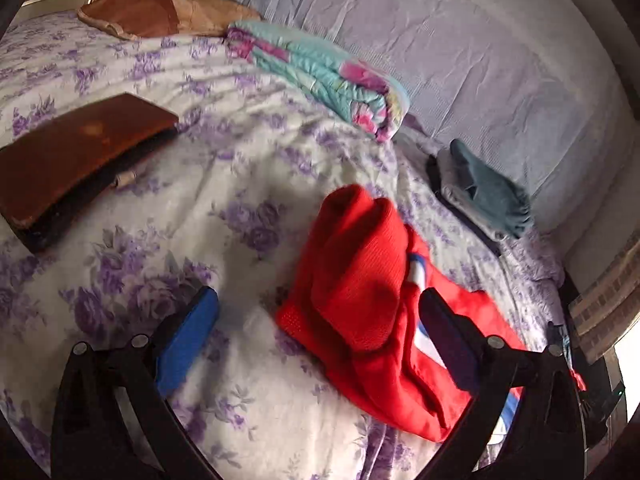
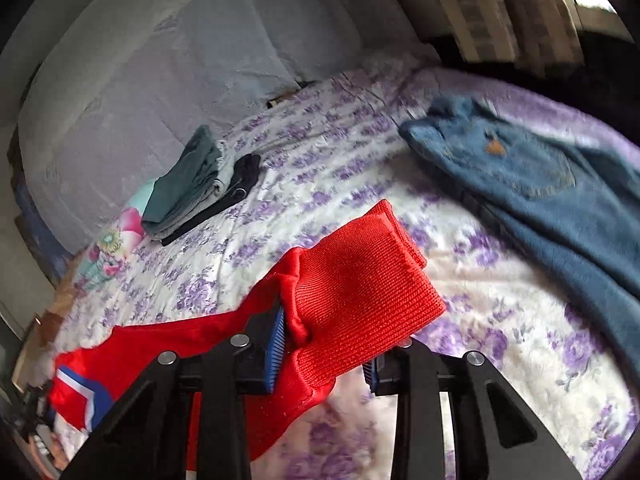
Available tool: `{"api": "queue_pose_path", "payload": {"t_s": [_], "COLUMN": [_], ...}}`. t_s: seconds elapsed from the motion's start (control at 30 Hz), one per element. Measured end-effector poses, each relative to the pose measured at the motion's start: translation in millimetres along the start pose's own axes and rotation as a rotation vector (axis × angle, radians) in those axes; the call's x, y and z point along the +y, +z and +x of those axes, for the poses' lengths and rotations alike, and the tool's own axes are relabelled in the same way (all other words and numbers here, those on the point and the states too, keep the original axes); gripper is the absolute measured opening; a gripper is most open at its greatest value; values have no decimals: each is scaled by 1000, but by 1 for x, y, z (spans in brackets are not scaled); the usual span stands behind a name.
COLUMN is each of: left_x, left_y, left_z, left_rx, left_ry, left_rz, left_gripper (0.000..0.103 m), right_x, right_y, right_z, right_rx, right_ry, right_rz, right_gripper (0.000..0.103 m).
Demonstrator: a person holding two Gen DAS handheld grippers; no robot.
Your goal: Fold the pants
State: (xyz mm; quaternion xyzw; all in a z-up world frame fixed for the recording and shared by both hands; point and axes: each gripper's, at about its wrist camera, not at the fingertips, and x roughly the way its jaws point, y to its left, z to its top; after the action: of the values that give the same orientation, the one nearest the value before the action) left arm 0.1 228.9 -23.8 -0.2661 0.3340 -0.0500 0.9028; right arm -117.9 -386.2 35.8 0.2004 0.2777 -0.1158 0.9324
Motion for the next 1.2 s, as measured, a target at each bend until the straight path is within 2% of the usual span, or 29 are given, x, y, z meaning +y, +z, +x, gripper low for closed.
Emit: {"api": "queue_pose_path", "payload": {"t_s": [0.13,0.23,0.3,0.37,0.43,0.47,0.53,0.63,0.7,0.77,0.83,0.93,0.97,1.03,1.1,1.17,1.2], "left_x": [-10,-9,-6,-2,-2,-3,-4,-3,-3,-3,-3,-4,-5,-6,-7,-8,-9], "left_y": [-4,-7,-7,-8,-8,-9,-9,-9,-9,-9,-9,-10,-9,-9,-8,-8,-8], "left_z": [5,2,0,-3,-3,-2,-2,-2,-2,-2,-2,-1,0,1,2,4,5], "left_rx": [-6,-15,-20,-21,-19,-18,-20,-22,-22,-23,-21,-12,-8,1,11,32,45], "left_ry": [41,31,9,-8,-14,-14,-17,-19,-19,-21,-18,-11,-8,-4,-5,-1,6], "left_rz": [33,40,28,18,20,23,26,24,24,23,25,30,32,38,46,61,73], "left_gripper": [98,98,98,98,98,98,98,98,98,98,98,98,98,98,98,98,98], "right_x": [89,156,208,248,275,281,282,260,243,234,232,240,241,239,229,215,207], "right_y": [6,-7,-31,-60,-87,-94,-94,-59,-34,-23,-33,-82,-91,-83,-68,-55,-49], "right_z": [-9,-3,13,22,25,20,4,-17,-21,-6,15,61,57,52,36,14,3], "right_rx": [-37,-27,47,128,211,203,169,111,47,42,93,315,255,263,207,108,48], "right_ry": [2,12,29,134,196,208,234,279,204,113,73,77,85,98,200,228,203], "right_rz": [-253,-446,-628,-745,-844,-869,-863,-705,-604,-569,-580,-679,-692,-668,-567,-505,-495], "right_gripper": [29,29,40,51,51,53,59,63,63,63,63,64,65,65,66,86,90]}}
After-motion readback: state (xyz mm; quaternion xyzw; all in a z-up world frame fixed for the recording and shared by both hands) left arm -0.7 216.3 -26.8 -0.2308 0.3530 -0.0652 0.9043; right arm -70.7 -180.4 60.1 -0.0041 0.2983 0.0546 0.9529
